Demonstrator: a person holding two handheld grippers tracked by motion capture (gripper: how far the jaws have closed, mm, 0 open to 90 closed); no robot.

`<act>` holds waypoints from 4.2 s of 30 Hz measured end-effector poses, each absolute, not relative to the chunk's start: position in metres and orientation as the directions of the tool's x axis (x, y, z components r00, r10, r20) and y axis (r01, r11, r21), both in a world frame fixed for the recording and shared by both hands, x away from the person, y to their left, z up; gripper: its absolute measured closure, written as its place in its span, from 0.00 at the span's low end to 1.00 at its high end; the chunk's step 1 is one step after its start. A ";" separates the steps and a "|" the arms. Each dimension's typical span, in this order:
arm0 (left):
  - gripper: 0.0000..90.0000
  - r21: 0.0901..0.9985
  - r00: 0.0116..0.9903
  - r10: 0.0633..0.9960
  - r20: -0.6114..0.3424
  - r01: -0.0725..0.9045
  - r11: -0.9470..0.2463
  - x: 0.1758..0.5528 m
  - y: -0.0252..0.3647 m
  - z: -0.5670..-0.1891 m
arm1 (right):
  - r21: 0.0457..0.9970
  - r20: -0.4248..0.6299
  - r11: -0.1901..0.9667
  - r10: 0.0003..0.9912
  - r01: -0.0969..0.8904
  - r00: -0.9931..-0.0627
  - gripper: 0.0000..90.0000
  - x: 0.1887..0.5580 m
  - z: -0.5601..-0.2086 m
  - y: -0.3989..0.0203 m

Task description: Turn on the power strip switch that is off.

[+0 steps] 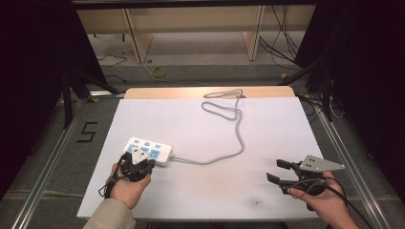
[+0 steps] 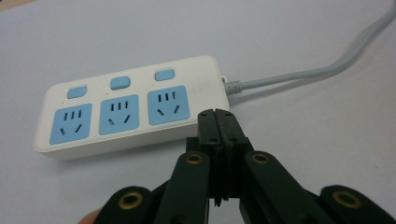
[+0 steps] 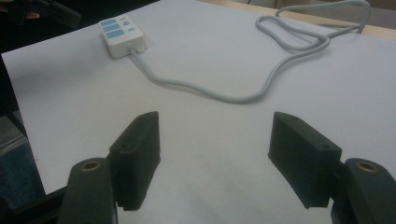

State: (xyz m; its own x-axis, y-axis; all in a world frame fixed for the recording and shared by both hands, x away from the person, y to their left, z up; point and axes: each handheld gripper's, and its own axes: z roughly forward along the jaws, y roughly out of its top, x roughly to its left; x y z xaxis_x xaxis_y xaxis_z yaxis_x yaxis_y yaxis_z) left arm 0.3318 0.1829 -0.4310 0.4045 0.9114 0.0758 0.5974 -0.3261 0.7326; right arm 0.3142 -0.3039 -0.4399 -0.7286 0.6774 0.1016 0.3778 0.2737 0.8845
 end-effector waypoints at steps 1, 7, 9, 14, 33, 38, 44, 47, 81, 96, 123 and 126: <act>1.00 0.732 0.402 0.913 0.076 0.599 -0.325 0.334 0.184 -0.431 | 0.884 0.102 0.274 0.677 0.378 -0.729 0.38 0.314 -0.440 -0.304; 1.00 0.729 0.380 0.922 0.074 0.610 -0.310 0.343 0.189 -0.431 | 0.884 0.102 0.273 0.677 0.378 -0.729 0.38 0.314 -0.440 -0.304; 1.00 0.724 0.385 0.919 0.083 0.610 -0.321 0.345 0.190 -0.432 | 0.884 0.103 0.274 0.677 0.379 -0.728 0.38 0.314 -0.440 -0.304; 1.00 0.723 0.380 0.921 0.091 0.610 -0.323 0.350 0.193 -0.432 | 0.883 0.103 0.274 0.677 0.380 -0.728 0.38 0.314 -0.440 -0.304; 1.00 0.719 0.338 0.937 0.087 0.630 -0.294 0.365 0.202 -0.431 | 0.882 0.101 0.279 0.676 0.380 -0.730 0.38 0.315 -0.441 -0.304; 1.00 0.711 0.334 0.939 0.085 0.639 -0.292 0.369 0.203 -0.432 | 0.882 0.102 0.278 0.676 0.381 -0.730 0.38 0.315 -0.441 -0.304; 1.00 0.705 0.321 0.943 0.084 0.650 -0.284 0.373 0.205 -0.433 | 0.880 0.102 0.280 0.676 0.383 -0.730 0.38 0.315 -0.441 -0.304; 1.00 0.705 0.315 0.946 0.078 0.654 -0.276 0.375 0.206 -0.433 | 0.880 0.101 0.281 0.677 0.383 -0.729 0.38 0.315 -0.441 -0.304; 1.00 0.690 0.282 0.958 0.055 0.682 -0.241 0.394 0.214 -0.437 | 0.877 0.087 0.300 0.668 0.375 -0.739 0.38 0.318 -0.443 -0.297; 1.00 0.694 0.264 0.963 0.053 0.684 -0.226 0.403 0.216 -0.437 | 0.876 0.088 0.300 0.670 0.378 -0.737 0.38 0.319 -0.443 -0.297; 1.00 0.694 0.226 0.973 0.035 0.696 -0.187 0.419 0.220 -0.436 | 0.876 0.089 0.300 0.670 0.378 -0.737 0.38 0.319 -0.444 -0.297; 1.00 0.688 0.229 0.973 0.037 0.700 -0.191 0.420 0.220 -0.436 | 0.876 0.089 0.300 0.670 0.378 -0.737 0.38 0.319 -0.444 -0.297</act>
State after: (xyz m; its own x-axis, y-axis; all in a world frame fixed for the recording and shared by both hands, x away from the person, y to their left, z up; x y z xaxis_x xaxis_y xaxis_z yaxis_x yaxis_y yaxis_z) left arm 0.4204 0.2198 -0.4360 0.2294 0.9726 0.0371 0.7002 -0.1913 0.6878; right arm 0.3190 -0.2974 -0.4440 -0.7371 0.6700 0.0885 0.3778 0.2998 0.8760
